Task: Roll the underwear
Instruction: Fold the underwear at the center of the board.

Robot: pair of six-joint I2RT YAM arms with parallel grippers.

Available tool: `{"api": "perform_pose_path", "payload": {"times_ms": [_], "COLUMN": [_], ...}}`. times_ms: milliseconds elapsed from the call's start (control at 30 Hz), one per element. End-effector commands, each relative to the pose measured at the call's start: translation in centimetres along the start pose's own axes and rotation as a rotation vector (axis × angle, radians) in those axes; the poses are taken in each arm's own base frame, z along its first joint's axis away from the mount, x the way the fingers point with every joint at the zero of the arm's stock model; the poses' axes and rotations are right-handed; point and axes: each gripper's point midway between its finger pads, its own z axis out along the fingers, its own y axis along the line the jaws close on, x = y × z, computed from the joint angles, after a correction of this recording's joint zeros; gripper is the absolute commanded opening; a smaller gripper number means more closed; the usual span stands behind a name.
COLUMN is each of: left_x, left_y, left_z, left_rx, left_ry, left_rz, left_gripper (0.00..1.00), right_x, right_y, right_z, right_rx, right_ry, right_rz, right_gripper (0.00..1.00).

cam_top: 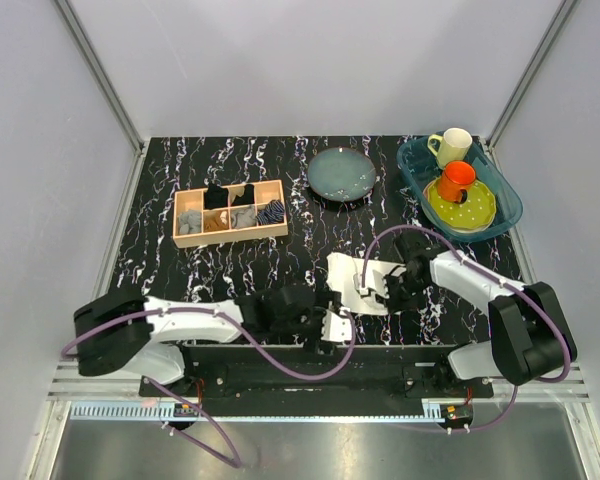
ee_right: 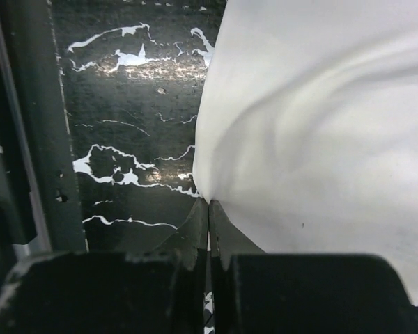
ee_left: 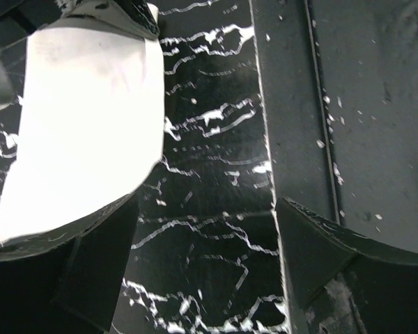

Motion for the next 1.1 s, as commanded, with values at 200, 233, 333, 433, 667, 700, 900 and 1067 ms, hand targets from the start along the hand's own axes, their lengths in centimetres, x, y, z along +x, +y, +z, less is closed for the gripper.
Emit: {"api": "perform_pose_path", "payload": {"times_ms": [200,233,333,433,667,700,900,1067], "left_x": [-5.3,-5.1,-4.5,-3.9,-3.1,-3.3,-3.0,-2.6], "left_y": [4.5,4.6,4.5,4.5,4.1,4.2,4.7,4.9], "left_z": [4.4,5.0,6.1,6.6,7.5,7.6,7.9,7.7], "left_rx": [-0.105,-0.098,-0.089,-0.095,-0.076,-0.078,-0.1,-0.124], "left_ry": [-0.123,-0.113,-0.096,-0.09,-0.072,-0.075,-0.067,-0.064], "left_rz": [0.104,0.099,0.094,0.085,0.08,0.086,0.086,0.079], "left_gripper": [0.73,0.72,0.71,0.7,0.69,0.69,0.66,0.65], "right_x": [-1.4,-1.3,-0.9,0.2,0.2,0.2,0.6,1.3], "right_y": [-0.3,-0.3,-0.2,0.1,0.0,0.0,-0.4,-0.5], "right_z": [-2.1,-2.0,-1.7,-1.3,-1.3,-1.3,-1.1,-0.8], "right_rx": [-0.052,-0.055,-0.056,-0.042,-0.017,-0.011,0.03,0.031], "right_ry": [-0.123,-0.123,-0.112,-0.074,-0.08,-0.08,-0.072,-0.041], "right_rz": [0.106,0.108,0.119,0.11,0.095,0.094,0.084,0.09], "right_gripper": [0.0,0.0,0.09,0.15,0.34,0.35,0.52,0.57]}}
